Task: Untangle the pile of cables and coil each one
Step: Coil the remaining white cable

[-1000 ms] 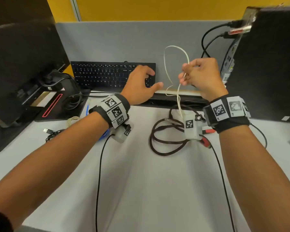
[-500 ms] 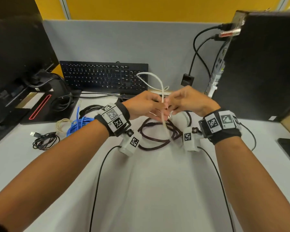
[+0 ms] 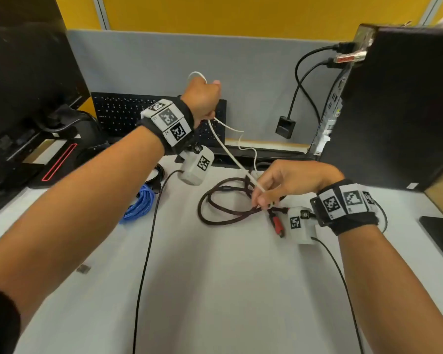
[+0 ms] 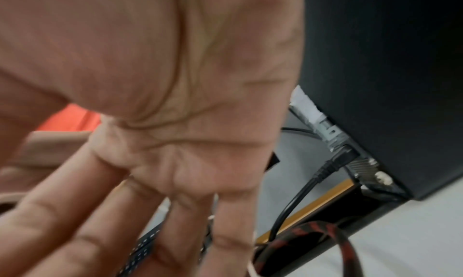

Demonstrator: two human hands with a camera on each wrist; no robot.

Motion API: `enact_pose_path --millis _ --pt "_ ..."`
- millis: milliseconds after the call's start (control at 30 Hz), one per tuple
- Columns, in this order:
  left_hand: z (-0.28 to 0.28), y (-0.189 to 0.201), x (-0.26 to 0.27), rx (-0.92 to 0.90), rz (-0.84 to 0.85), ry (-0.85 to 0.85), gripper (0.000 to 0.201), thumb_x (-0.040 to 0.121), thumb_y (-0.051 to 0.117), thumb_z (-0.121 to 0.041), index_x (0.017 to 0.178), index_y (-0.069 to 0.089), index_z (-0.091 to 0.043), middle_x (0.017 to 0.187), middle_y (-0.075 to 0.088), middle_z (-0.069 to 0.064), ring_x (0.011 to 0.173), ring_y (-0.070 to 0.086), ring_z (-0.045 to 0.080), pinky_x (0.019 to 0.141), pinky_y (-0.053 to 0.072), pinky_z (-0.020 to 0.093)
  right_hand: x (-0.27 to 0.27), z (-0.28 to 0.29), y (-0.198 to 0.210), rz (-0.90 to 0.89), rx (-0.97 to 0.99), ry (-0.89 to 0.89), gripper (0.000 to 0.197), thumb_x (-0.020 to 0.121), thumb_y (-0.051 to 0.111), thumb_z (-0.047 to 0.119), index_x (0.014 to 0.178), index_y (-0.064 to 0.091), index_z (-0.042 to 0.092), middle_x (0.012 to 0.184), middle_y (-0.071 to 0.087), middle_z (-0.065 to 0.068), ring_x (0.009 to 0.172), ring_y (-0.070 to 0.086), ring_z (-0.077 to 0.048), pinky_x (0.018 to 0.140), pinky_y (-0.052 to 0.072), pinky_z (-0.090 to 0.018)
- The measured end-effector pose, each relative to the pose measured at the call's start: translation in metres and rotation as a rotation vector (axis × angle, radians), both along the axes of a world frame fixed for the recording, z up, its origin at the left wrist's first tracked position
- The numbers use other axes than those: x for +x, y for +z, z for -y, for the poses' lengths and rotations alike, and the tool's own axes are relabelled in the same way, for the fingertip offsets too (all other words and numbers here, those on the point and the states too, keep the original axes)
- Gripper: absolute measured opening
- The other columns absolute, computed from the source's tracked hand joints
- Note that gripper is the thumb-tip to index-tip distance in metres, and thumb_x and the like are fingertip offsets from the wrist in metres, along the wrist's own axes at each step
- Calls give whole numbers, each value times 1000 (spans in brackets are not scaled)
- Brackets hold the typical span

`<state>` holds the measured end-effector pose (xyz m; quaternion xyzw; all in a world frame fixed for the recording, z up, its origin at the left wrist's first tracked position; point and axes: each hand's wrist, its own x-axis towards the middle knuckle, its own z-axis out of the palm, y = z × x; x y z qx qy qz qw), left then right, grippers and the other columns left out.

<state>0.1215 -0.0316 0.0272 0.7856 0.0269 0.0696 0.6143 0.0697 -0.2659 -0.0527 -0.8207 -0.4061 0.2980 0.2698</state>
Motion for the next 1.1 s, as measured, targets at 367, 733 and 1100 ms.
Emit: enact_pose_path --millis 367,733,1100 --pt "-21 -63 -28 365 -561 -275 72 106 35 -46 104 63 21 78 73 25 58 73 29 48 58 28 27 -10 -2 575 324 -927 53 95 64 50 97 78 -1 75 75 -9 75 67 -22 79 47 -29" --pt "10 -59 -60 384 -128 -744 34 104 47 -29 105 69 -3 75 70 1 65 67 18 75 58 37 34 -48 -4 -48 831 -1176 41 97 68 30 73 70 -3 47 56 2 36 43 -10 37 40 -22" --pt "-14 -31 -67 -269 273 -407 31 107 43 -21 78 49 -12 61 29 -5 51 27 10 49 33 23 25 -48 -4 92 884 -785 24 102 55 20 85 72 20 80 68 3 79 65 -12 65 57 -31"
